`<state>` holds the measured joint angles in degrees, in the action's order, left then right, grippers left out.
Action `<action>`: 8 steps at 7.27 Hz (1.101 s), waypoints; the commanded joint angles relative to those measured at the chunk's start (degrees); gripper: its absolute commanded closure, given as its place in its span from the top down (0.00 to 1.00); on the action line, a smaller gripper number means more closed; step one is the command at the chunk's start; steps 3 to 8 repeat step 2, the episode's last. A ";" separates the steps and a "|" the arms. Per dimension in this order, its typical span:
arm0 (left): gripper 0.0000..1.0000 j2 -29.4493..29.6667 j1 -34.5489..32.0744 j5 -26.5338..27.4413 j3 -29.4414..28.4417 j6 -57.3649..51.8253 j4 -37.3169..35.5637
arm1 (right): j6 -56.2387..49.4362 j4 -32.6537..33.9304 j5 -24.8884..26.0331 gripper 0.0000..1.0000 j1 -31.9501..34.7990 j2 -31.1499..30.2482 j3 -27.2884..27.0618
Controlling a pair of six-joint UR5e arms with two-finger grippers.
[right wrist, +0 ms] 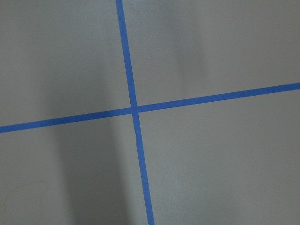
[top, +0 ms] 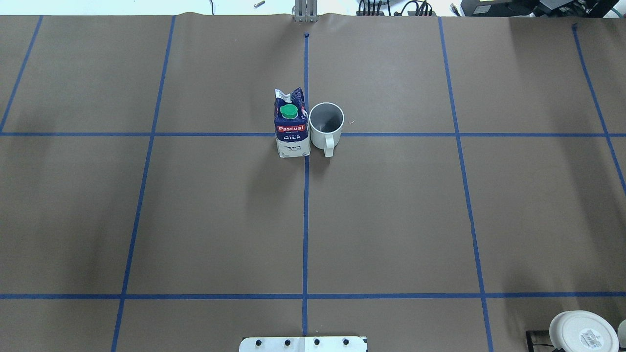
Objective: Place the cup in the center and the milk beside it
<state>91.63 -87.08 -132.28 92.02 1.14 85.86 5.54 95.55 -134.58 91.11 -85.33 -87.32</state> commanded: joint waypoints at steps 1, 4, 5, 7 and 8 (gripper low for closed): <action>0.98 0.04 -0.02 0.00 -0.08 0.00 0.00 | -0.09 -0.01 0.02 1.00 0.03 0.07 -0.04; 0.98 0.04 -0.02 -0.09 -0.17 0.00 0.00 | -0.09 -0.01 -0.07 1.00 0.03 0.07 -0.04; 0.98 0.04 -0.02 -0.09 -0.17 0.00 0.00 | -0.09 -0.01 -0.07 1.00 0.03 0.07 -0.04; 0.98 0.04 -0.02 -0.09 -0.17 0.00 0.00 | -0.09 -0.01 -0.07 1.00 0.03 0.07 -0.04; 0.98 0.04 -0.02 -0.09 -0.17 0.00 0.00 | -0.09 -0.01 -0.07 1.00 0.03 0.07 -0.04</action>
